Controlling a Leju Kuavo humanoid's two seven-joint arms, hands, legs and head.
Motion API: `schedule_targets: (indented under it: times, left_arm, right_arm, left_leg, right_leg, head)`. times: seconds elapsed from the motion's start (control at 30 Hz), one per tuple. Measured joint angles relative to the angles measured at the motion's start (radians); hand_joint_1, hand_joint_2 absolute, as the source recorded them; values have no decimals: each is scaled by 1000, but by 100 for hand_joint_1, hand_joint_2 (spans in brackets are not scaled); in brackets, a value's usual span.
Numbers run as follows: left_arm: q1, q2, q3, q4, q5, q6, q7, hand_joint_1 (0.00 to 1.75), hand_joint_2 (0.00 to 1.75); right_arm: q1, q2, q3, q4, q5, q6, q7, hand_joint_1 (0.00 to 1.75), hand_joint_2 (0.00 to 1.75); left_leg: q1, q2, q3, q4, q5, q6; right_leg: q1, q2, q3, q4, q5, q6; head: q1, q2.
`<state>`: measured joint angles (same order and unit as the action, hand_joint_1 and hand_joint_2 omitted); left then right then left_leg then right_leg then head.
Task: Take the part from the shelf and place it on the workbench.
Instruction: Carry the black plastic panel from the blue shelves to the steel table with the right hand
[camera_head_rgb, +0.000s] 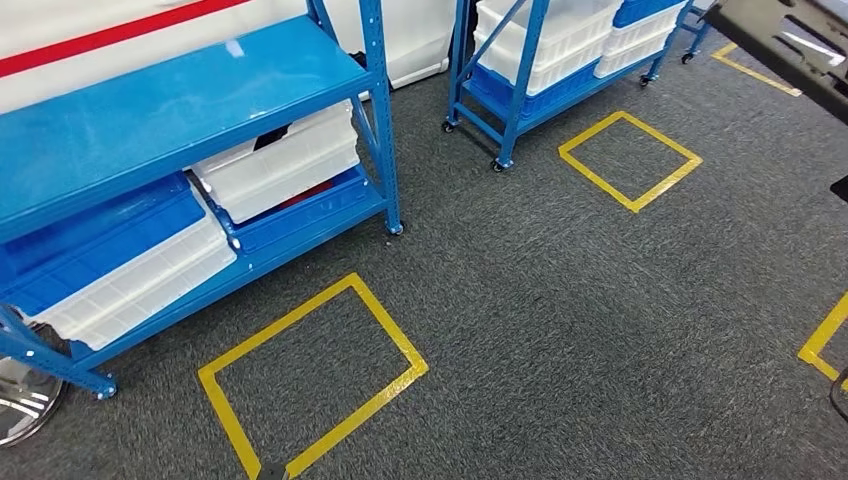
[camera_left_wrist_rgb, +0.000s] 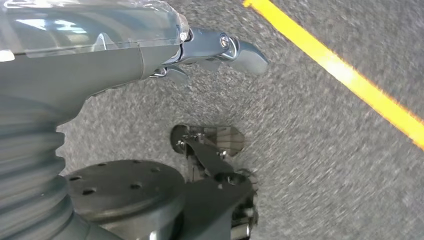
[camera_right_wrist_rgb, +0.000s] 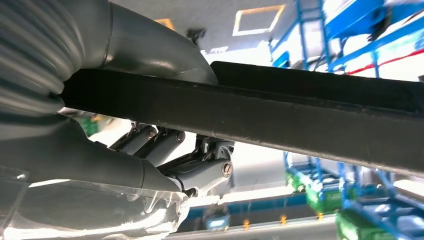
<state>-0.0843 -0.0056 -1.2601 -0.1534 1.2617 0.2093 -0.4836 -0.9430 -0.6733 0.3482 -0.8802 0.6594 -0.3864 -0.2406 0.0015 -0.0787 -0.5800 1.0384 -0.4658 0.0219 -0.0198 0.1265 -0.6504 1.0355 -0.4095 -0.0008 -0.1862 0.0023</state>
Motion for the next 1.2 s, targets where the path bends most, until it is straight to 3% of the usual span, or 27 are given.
schedule_targets:
  times: [0.07, 0.1, 0.17, 0.2, 0.23, 0.3, 0.33, 0.4, 0.43, 0.5, 0.57, 0.6, 0.67, 0.7, 0.77, 0.8, 0.83, 0.9, 0.97, 1.0, 1.07, 1.1, 1.13, 1.2]
  left_arm:
    - [0, 3, -7, 0, -7, -14, 16, 0, 175]
    - [-1, 4, -11, 0, -7, -19, 28, 0, 175]
    - [1, 5, -18, 0, -6, -25, 46, 0, 175]
    - [3, 6, -20, 0, -6, -26, 52, 0, 175]
    - [5, 7, -21, 0, -5, -26, 54, 0, 175]
    - [8, 8, -23, 0, -5, -26, 58, 0, 175]
    - [8, 8, -23, 0, -5, -26, 58, 0, 175]
    - [8, 8, -23, 0, -5, -26, 59, 0, 175]
    - [8, 9, -23, 0, -5, -26, 59, 0, 175]
    - [8, 12, -23, 0, -5, -26, 59, 0, 175]
    - [8, 12, -24, 0, -5, -26, 59, 0, 175]
    - [7, 12, -24, 0, -5, -26, 59, 0, 175]
    - [7, 12, -24, 0, -5, -26, 59, 0, 175]
    - [8, 12, -24, 0, -5, -26, 59, 0, 175]
    - [11, 12, -24, 0, -3, -27, 69, 0, 175]
    - [13, 12, -24, 0, -2, -28, 82, 0, 175]
    - [14, 11, -24, 0, -1, -27, 100, 0, 175]
    - [16, 5, -24, 0, -1, -18, 141, 0, 175]
    - [23, -5, -24, 1, -1, 10, 174, 0, 175]
    - [27, -11, -24, 1, -1, 32, 182, 0, 175]
    - [31, -27, -24, 1, 6, 89, 166, 0, 175]
    - [30, -34, -21, 0, 19, 118, 138, 0, 175]
    - [28, -41, -15, 0, 38, 143, 96, 0, 175]
    - [24, -51, 5, 0, 71, 166, -2, 0, 175]
  right_arm:
    - [19, 2, 11, 2, 17, -11, 12, 175, 175]
    - [30, 4, 16, 2, 29, -14, 19, 175, 175]
    - [41, 11, 25, 3, 46, -20, 29, 175, 175]
    - [43, 18, 29, 4, 51, -24, 32, 175, 175]
    - [46, 24, 32, 5, 54, -26, 35, 175, 175]
    - [56, 35, 39, 9, 57, -27, 38, 175, 175]
    - [60, 38, 42, 11, 58, -27, 39, 175, 175]
    - [62, 42, 45, 13, 59, -27, 39, 175, 175]
    - [60, 44, 46, 14, 59, -27, 39, 175, 175]
    - [58, 49, 47, 14, 59, -28, 40, 175, 175]
    - [58, 51, 49, 16, 59, -28, 40, 175, 175]
    - [58, 51, 49, 16, 59, -28, 41, 175, 175]
    - [53, 53, 49, 16, 59, -29, 41, 175, 175]
    - [51, 55, 49, 16, 59, -29, 40, 175, 175]
    - [52, 62, 50, 17, 60, -28, 39, 175, 175]
    - [53, 65, 50, 17, 62, -28, 37, 175, 175]
    - [54, 69, 50, 18, 67, -28, 35, 175, 175]
    - [55, 82, 50, 22, 79, -30, 31, 175, 175]
    - [60, 104, 50, 28, 89, -43, 19, 175, 175]
    - [67, 117, 50, 32, 93, -54, 9, 175, 175]
    - [93, 144, 51, 39, 108, -82, -21, 175, 175]
    - [109, 160, 53, 42, 116, -96, -37, 175, 175]
    - [123, 179, 57, 47, 124, -112, -52, 175, 175]
    - [145, 231, 71, 56, 132, -152, -69, 175, 175]
  left_leg:
    - [0, 18, 11, -20, 1, 2]
    - [1, 31, 16, -31, 7, 7]
    - [2, 58, 26, -54, 20, 16]
    - [-1, 72, 28, -59, 22, 18]
    - [-3, 85, 28, -60, 22, 19]
    - [-5, 112, 28, -58, 19, 17]
    - [-4, 124, 28, -56, 16, 15]
    - [-3, 147, 28, -46, 7, 6]
    - [-5, 157, 28, -40, 0, 0]
    - [-10, 176, 30, -32, -11, -13]
    - [-11, 196, 35, -31, -18, -24]
    - [-8, 189, 35, -25, -26, -29]
    - [-1, 144, 12, 32, -66, -36]
    - [1, 114, -14, 91, -99, -37]
    - [0, 91, -83, 230, -155, -32]
    - [-1, 88, -105, 270, -160, -29]
    - [-1, 86, -111, 273, -145, -24]
    - [-3, 64, -70, 165, -68, -10]
    - [-2, 14, -18, 40, -12, 2]
    - [-2, -2, -3, 7, -4, 4]
    - [-4, 6, 10, -15, -6, 5]
    - [-3, 19, 15, -24, -1, 8]
    - [-3, 33, 21, -36, 6, 12]
    - [-2, 64, 29, -57, 18, 17]
  right_leg:
    - [-7, 24, -5, -5, 7, 15]
    - [-6, 16, -8, -5, 7, 21]
    - [-4, -43, -33, 43, -24, 29]
    - [-4, -81, -59, 96, -52, 34]
    - [-6, -104, -89, 161, -81, 39]
    - [-14, -121, -129, 245, -103, 48]
    - [-19, -125, -122, 235, -87, 53]
    - [-23, -153, -61, 120, -32, 59]
    - [-19, -174, -29, 60, -13, 56]
    - [-9, -193, -1, 2, -6, 39]
    - [-4, -169, -4, 3, -8, 18]
    - [-4, -158, -4, 2, -7, 11]
    - [-4, -137, -3, 0, -6, -3]
    - [-3, -126, -3, -1, -6, -8]
    - [3, -101, -3, 0, -6, -15]
    - [6, -87, -3, 0, -6, -16]
    - [9, -72, -3, 0, -6, -17]
    - [12, -41, -1, 1, -5, -17]
    - [11, -11, -2, 3, -4, -14]
    - [9, 3, -5, 3, -2, -10]
    - [1, 32, -9, -2, 6, 4]
    - [-1, 31, -11, -4, 8, 9]
    - [0, 10, -15, 0, 4, 14]
    - [4, -64, -47, 62, -35, 20]
  head:
    - [0, 0]
    - [1, 0]
    - [1, 0]
    - [1, 0]
    - [1, 0]
    - [1, 0]
    - [1, 0]
    - [1, 0]
    - [1, 0]
    - [0, 0]
    - [0, 0]
    - [0, 0]
    - [0, 0]
    - [0, 0]
    - [0, 0]
    - [0, 0]
    - [0, 0]
    - [0, 0]
    - [0, 0]
    - [0, 0]
    - [0, 0]
    - [0, 0]
    - [1, 0]
    - [1, 0]
